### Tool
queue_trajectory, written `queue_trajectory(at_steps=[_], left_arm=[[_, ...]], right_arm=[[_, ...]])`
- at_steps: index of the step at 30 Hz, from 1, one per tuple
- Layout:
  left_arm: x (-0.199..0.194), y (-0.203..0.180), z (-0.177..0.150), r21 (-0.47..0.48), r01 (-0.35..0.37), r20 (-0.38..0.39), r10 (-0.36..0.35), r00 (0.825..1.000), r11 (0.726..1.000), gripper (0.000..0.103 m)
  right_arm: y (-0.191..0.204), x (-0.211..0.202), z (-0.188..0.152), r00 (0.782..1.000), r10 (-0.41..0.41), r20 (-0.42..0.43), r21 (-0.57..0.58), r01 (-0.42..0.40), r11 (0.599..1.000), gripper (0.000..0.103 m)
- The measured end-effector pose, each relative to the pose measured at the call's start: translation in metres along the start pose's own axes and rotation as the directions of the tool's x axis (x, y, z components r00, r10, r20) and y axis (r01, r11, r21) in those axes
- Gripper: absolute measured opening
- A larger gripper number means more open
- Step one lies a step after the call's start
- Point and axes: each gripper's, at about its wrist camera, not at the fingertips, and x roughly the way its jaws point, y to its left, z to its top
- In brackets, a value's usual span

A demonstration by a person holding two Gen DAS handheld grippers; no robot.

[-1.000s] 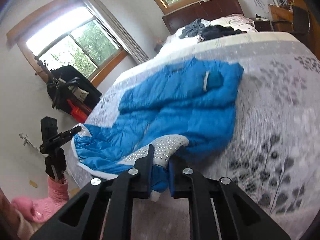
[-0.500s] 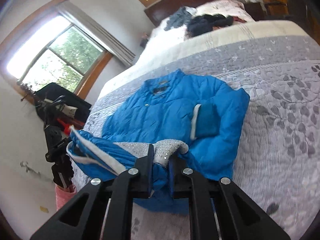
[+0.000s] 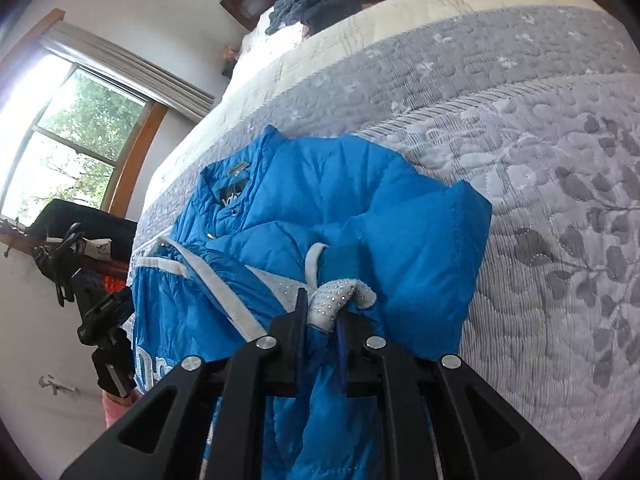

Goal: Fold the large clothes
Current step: 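Grasp the silver-banded hem with both tools and lift it toward the collar, then lay the hem over the collar and open both tools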

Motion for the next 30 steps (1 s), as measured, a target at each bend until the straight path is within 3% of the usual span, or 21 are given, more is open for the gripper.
queue_trajectory(at_steps=[5, 8, 9, 11, 14, 15, 16, 17, 19, 23, 28, 30], left_arm=[[-0.013, 0.002, -0.004, -0.019, 0.051, -0.017, -0.051, 0.999, 0.999, 0.022], [-0.033, 0.008, -0.009, -0.048, 0.120, -0.024, -0.122, 0.992, 0.992, 0.031], [-0.040, 0.010, -0.011, -0.052, 0.139, -0.022, -0.141, 0.990, 0.989, 0.039], [-0.059, 0.012, -0.018, -0.036, 0.114, 0.017, -0.114, 0.993, 0.993, 0.054], [-0.084, 0.016, -0.025, 0.007, 0.090, 0.054, -0.090, 0.994, 0.996, 0.056], [-0.091, 0.017, -0.028, 0.022, 0.082, 0.063, -0.084, 0.995, 0.996, 0.056], [-0.096, 0.018, -0.031, 0.039, 0.067, 0.069, -0.070, 0.995, 0.997, 0.056], [-0.099, 0.018, -0.032, 0.055, 0.052, 0.073, -0.056, 0.996, 0.997, 0.056], [-0.103, 0.015, -0.035, 0.111, 0.005, 0.077, -0.013, 0.997, 0.994, 0.057], [-0.096, 0.003, -0.035, 0.214, -0.061, 0.085, 0.043, 0.995, 0.975, 0.063], [-0.062, -0.026, -0.028, 0.386, -0.142, 0.084, 0.118, 0.989, 0.912, 0.068], [-0.048, -0.032, -0.026, 0.413, -0.156, 0.073, 0.138, 0.988, 0.897, 0.069]], right_arm=[[-0.003, -0.013, -0.007, 0.999, 0.046, 0.008, 0.008, -0.046, 0.999, 0.020], [-0.006, -0.028, -0.013, 0.996, 0.092, 0.010, 0.001, -0.092, 0.996, 0.026], [-0.007, -0.031, -0.015, 0.995, 0.102, 0.008, 0.000, -0.102, 0.995, 0.028], [-0.007, -0.038, -0.021, 0.994, 0.111, 0.001, -0.006, -0.111, 0.994, 0.031], [-0.006, -0.044, -0.027, 0.995, 0.104, -0.006, -0.034, -0.104, 0.994, 0.038], [-0.006, -0.046, -0.028, 0.995, 0.103, -0.008, -0.033, -0.103, 0.994, 0.051], [-0.007, -0.049, -0.029, 0.996, 0.090, -0.002, -0.032, -0.090, 0.995, 0.075], [-0.005, -0.055, -0.031, 0.999, 0.039, 0.029, -0.049, -0.038, 0.998, 0.082], [-0.001, -0.064, -0.034, 0.997, -0.032, 0.073, -0.102, 0.040, 0.994, 0.083], [0.012, -0.069, -0.035, 0.992, -0.050, 0.114, -0.187, 0.071, 0.980, 0.083], [0.030, -0.052, -0.026, 0.989, -0.076, 0.125, -0.304, 0.111, 0.946, 0.083], [0.035, -0.039, -0.021, 0.987, -0.102, 0.125, -0.334, 0.139, 0.932, 0.083]])
